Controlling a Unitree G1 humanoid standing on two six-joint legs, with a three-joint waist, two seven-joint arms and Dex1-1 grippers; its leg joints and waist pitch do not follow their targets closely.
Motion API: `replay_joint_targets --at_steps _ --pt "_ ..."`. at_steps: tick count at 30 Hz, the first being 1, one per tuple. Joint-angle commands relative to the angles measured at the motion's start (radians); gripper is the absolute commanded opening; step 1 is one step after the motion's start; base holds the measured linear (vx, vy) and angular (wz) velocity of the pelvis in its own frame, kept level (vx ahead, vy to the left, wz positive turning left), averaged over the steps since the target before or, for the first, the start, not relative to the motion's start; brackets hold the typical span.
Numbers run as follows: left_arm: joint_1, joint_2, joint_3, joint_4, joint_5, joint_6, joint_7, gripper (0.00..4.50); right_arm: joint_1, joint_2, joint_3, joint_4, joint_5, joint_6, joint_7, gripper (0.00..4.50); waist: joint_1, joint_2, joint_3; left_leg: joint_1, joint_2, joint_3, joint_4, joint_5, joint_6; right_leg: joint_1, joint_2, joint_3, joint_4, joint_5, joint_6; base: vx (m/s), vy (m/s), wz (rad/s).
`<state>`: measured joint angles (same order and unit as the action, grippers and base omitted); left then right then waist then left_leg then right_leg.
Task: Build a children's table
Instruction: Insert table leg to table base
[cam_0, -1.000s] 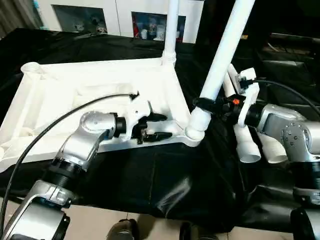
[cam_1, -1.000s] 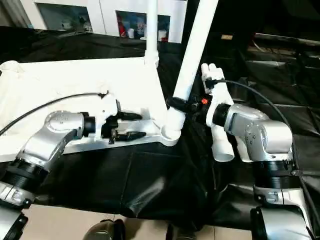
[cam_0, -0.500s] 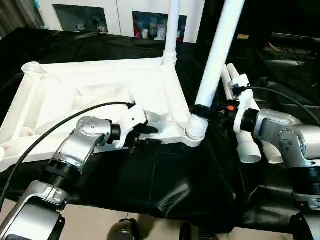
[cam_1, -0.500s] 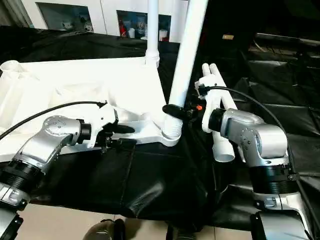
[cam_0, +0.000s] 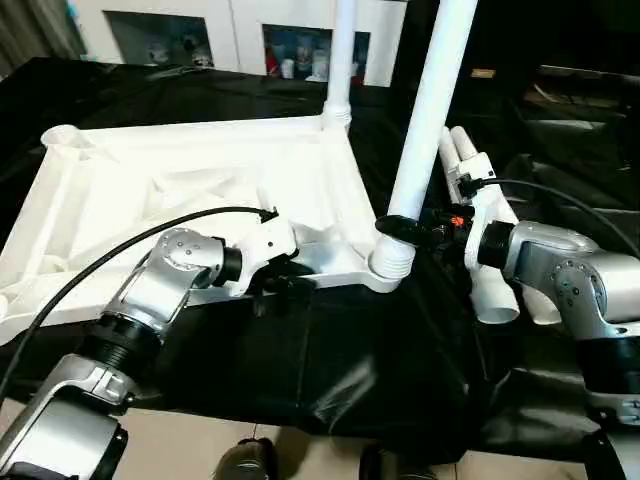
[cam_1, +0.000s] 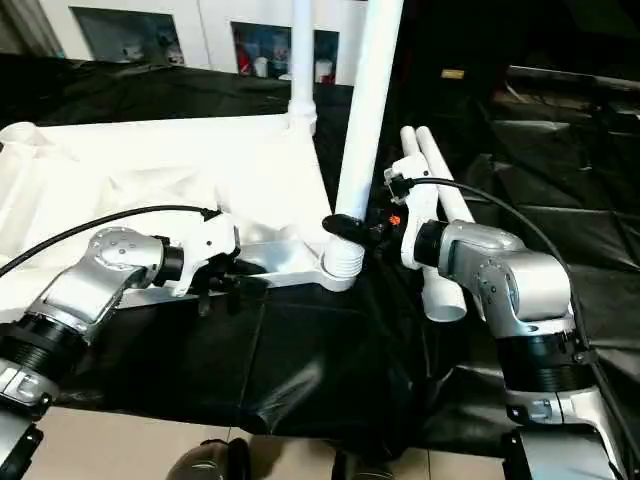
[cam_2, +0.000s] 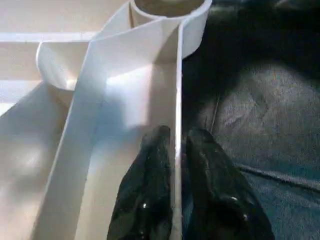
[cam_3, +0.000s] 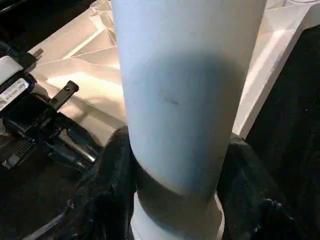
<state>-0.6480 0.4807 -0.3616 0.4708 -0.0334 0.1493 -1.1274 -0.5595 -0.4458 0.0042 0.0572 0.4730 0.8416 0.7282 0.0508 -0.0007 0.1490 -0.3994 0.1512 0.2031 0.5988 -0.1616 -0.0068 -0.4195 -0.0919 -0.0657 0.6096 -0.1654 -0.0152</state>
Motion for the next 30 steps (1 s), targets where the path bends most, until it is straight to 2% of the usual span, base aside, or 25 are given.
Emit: replay_joint_targets --at_steps 1,2,3,9,14,20,21,23,26,27,30 --pt "0.004 0.016 -0.024 0.017 0.029 0.013 -0.014 0.40 -0.001 -0.011 -0.002 -0.015 -0.002 -0.014 -0.001 1.87 0.001 0.003 -0.071 0.039 0.077 -0.049 -0.086 -0.348 -0.045 0.035 -0.079 0.057 -0.093 -0.430 -0.186 0.000 0.000 0.00" --pt "0.004 0.016 -0.024 0.017 0.030 0.014 -0.016 0.36 -0.002 -0.011 -0.002 -0.014 -0.003 -0.015 -0.001 1.87 0.001 0.003 -0.071 0.039 0.077 -0.049 -0.086 -0.348 -0.045 0.035 -0.079 0.057 -0.093 -0.430 -0.186 0.000 0.000 0.00" --pt "0.004 0.017 -0.026 0.017 0.035 0.019 -0.021 0.07 -0.003 -0.010 -0.001 -0.011 -0.006 -0.019 -0.001 1.87 0.000 0.003 -0.070 0.039 0.076 -0.048 -0.085 -0.350 -0.044 0.033 -0.079 0.058 -0.094 -0.430 -0.187 0.000 0.000 0.00" --pt "0.008 0.020 -0.030 0.027 0.046 0.021 -0.026 0.01 0.003 0.012 0.004 -0.007 -0.015 -0.034 -0.013 1.87 -0.001 0.006 -0.071 0.037 0.078 -0.048 -0.088 -0.336 -0.041 0.033 -0.077 0.058 -0.091 -0.396 -0.196 0.000 0.000 0.00" --pt "0.012 0.010 -0.022 0.030 0.041 0.014 -0.025 0.00 0.014 0.033 0.012 -0.008 -0.013 -0.038 -0.020 1.87 -0.003 0.007 -0.070 0.039 0.079 -0.047 -0.089 -0.353 -0.044 0.031 -0.078 0.059 -0.091 -0.386 -0.209 0.000 0.000 0.00" --pt "0.012 -0.003 -0.010 0.023 0.033 0.009 -0.019 0.00 0.023 0.061 0.024 0.001 -0.023 -0.056 -0.030 1.87 -0.005 0.002 -0.066 0.040 0.079 -0.049 -0.093 -0.381 -0.053 0.027 -0.080 0.060 -0.096 -0.446 -0.189 0.000 0.000 0.00" --pt "0.011 -0.004 -0.006 0.022 0.032 0.008 -0.016 0.00 0.026 0.064 0.030 0.009 -0.038 -0.084 -0.035 1.87 -0.006 0.002 -0.062 0.041 0.079 -0.051 -0.094 -0.399 -0.057 0.023 -0.082 0.060 -0.102 -0.488 -0.176 0.000 0.000 0.00" --pt "0.011 -0.005 -0.003 0.021 0.030 0.007 -0.015 0.00 0.028 0.065 0.031 0.013 -0.042 -0.092 -0.035 1.87 -0.007 0.003 -0.063 0.042 0.079 -0.052 -0.095 -0.404 -0.060 0.023 -0.084 0.060 -0.105 -0.510 -0.163 0.000 0.000 0.00" --pt "0.010 -0.006 0.002 0.022 0.028 0.006 -0.011 0.00 0.033 0.070 0.030 0.017 -0.048 -0.108 -0.036 1.87 -0.008 0.003 -0.064 0.041 0.081 -0.053 -0.099 -0.393 -0.058 0.026 -0.082 0.059 -0.105 -0.493 -0.160 0.000 0.000 0.00" --pt "0.011 -0.007 0.008 0.020 0.025 0.008 -0.007 0.00 0.052 0.079 0.023 0.017 -0.044 -0.116 -0.037 1.87 -0.008 0.006 -0.066 0.041 0.082 -0.051 -0.103 -0.381 -0.056 0.026 -0.080 0.059 -0.104 -0.448 -0.169 0.000 0.000 0.00" --pt "0.012 -0.008 0.015 0.019 0.023 0.008 -0.002 0.00 0.079 0.089 0.013 0.019 -0.034 -0.120 -0.038 1.87 -0.007 0.007 -0.066 0.041 0.082 -0.049 -0.103 -0.386 -0.054 0.026 -0.082 0.061 -0.104 -0.427 -0.181 0.000 0.000 0.00"
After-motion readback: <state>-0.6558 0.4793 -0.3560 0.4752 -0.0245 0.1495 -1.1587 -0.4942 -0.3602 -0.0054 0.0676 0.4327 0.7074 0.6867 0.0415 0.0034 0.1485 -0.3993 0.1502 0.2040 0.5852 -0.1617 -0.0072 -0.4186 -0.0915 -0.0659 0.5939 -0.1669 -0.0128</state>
